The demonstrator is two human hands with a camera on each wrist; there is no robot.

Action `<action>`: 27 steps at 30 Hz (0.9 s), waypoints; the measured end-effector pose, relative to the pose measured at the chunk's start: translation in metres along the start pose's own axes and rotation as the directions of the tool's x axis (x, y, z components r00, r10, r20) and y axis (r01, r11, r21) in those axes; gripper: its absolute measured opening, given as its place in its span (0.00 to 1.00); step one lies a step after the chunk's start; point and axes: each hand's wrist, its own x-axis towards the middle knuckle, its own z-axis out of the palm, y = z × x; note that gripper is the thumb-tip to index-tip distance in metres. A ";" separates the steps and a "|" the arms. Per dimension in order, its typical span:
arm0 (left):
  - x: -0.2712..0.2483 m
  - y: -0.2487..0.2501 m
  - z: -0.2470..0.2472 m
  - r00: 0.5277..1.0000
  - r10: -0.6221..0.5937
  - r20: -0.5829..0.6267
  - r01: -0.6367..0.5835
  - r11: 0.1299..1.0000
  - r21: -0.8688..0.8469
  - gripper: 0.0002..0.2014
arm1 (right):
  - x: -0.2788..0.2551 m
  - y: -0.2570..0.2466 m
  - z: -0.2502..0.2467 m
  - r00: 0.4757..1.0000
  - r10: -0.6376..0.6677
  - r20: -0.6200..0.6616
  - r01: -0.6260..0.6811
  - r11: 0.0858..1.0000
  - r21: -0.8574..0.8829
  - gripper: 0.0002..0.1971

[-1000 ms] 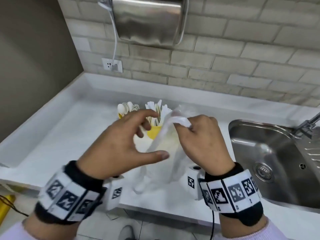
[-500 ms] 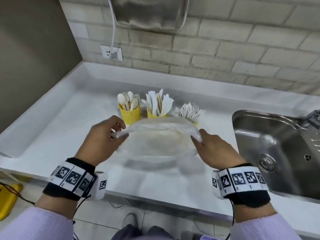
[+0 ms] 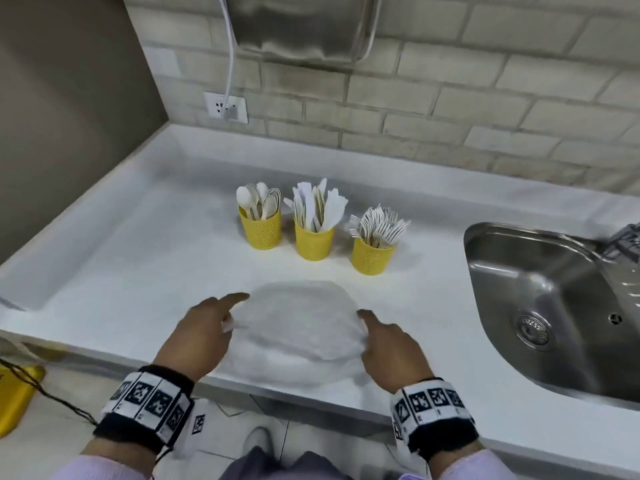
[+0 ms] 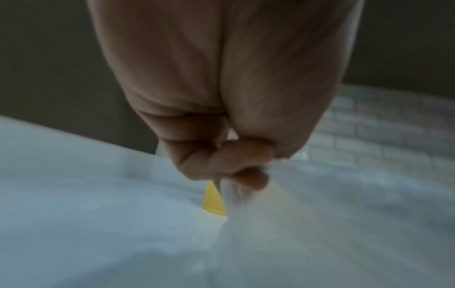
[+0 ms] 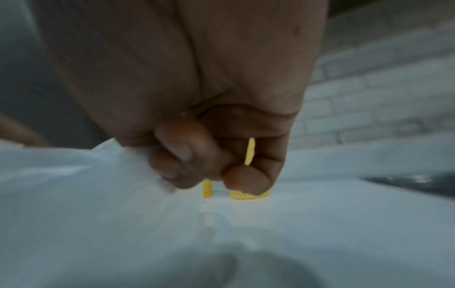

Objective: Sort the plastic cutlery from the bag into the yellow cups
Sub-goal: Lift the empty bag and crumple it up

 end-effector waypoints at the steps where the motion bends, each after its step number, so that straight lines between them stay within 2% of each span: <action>1: -0.003 0.003 -0.001 0.998 -0.001 -0.060 -0.002 0.998 -0.062 0.25 | 0.000 0.003 -0.001 1.000 -0.003 -0.021 0.005 0.996 0.092 0.36; 3: -0.002 0.012 -0.006 0.991 0.042 -0.128 -0.060 0.988 -0.140 0.20 | 0.002 0.006 -0.011 0.999 -0.022 -0.045 0.036 0.938 0.343 0.35; 6: 0.008 0.023 -0.032 0.992 0.038 -0.123 -0.072 0.954 -0.290 0.21 | 0.005 0.005 -0.032 0.992 -0.091 -0.091 0.129 0.712 0.690 0.37; 7: 0.009 0.025 -0.040 0.991 0.062 -0.122 -0.099 0.937 -0.334 0.17 | 0.007 0.006 -0.035 0.982 -0.105 -0.160 0.190 0.633 0.751 0.36; 8: 0.008 0.031 -0.047 0.987 0.105 -0.122 -0.143 0.919 -0.367 0.13 | 0.009 0.008 -0.039 0.969 -0.109 -0.223 0.243 0.593 0.768 0.34; 10: 0.004 0.040 -0.052 0.965 0.228 -0.128 -0.259 0.903 -0.344 0.22 | 0.010 0.010 -0.043 0.955 -0.126 -0.268 0.291 0.564 0.773 0.29; 12: 0.008 0.043 -0.047 0.935 0.339 -0.107 -0.355 0.912 -0.205 0.29 | 0.008 0.012 -0.047 0.957 -0.180 -0.226 0.289 0.576 0.764 0.31; 13: 0.010 0.044 -0.042 0.924 0.369 -0.102 -0.380 0.915 -0.135 0.28 | 0.007 0.013 -0.048 0.957 -0.210 -0.202 0.289 0.596 0.749 0.35; 15: 0.015 0.042 -0.036 0.912 0.378 -0.156 -0.392 0.918 -0.063 0.20 | 0.005 0.015 -0.050 0.954 -0.239 -0.183 0.297 0.642 0.707 0.37; 17: 0.018 0.040 -0.037 0.890 0.376 -0.258 -0.398 0.917 -0.038 0.12 | 0.007 0.019 -0.051 0.941 -0.217 -0.259 0.336 0.662 0.669 0.28; 19: 0.017 0.042 -0.045 0.856 0.378 -0.353 -0.414 0.910 -0.029 0.06 | 0.011 0.023 -0.054 0.923 -0.139 -0.358 0.356 0.660 0.662 0.16; 20: 0.016 0.043 -0.050 0.845 0.363 -0.392 -0.417 0.907 -0.059 0.04 | 0.011 0.025 -0.056 0.921 -0.093 -0.379 0.349 0.631 0.692 0.12; 21: 0.016 0.044 -0.054 0.860 0.319 -0.398 -0.401 0.905 -0.140 0.03 | 0.012 0.027 -0.056 0.922 -0.055 -0.383 0.340 0.589 0.734 0.09; 22: 0.016 0.046 -0.059 0.896 0.256 -0.364 -0.366 0.889 -0.274 0.05 | 0.010 0.026 -0.059 0.920 -0.015 -0.393 0.332 0.562 0.757 0.09; 23: 0.016 0.047 -0.062 0.937 0.191 -0.293 -0.312 0.834 -0.455 0.09 | 0.011 0.027 -0.060 0.908 0.022 -0.419 0.340 0.544 0.767 0.09; 25: 0.014 0.058 -0.067 0.977 0.076 -0.197 -0.203 0.598 -0.776 0.19 | 0.013 0.030 -0.059 0.871 0.099 -0.481 0.357 0.544 0.759 0.14; 26: 0.012 0.064 -0.069 0.984 0.013 -0.180 -0.163 0.494 -0.854 0.19 | 0.012 0.029 -0.060 0.858 0.122 -0.500 0.370 0.528 0.764 0.17; 27: 0.011 0.072 -0.070 0.982 -0.051 -0.183 -0.143 0.439 -0.887 0.18 | 0.012 0.027 -0.061 0.856 0.140 -0.497 0.381 0.479 0.791 0.20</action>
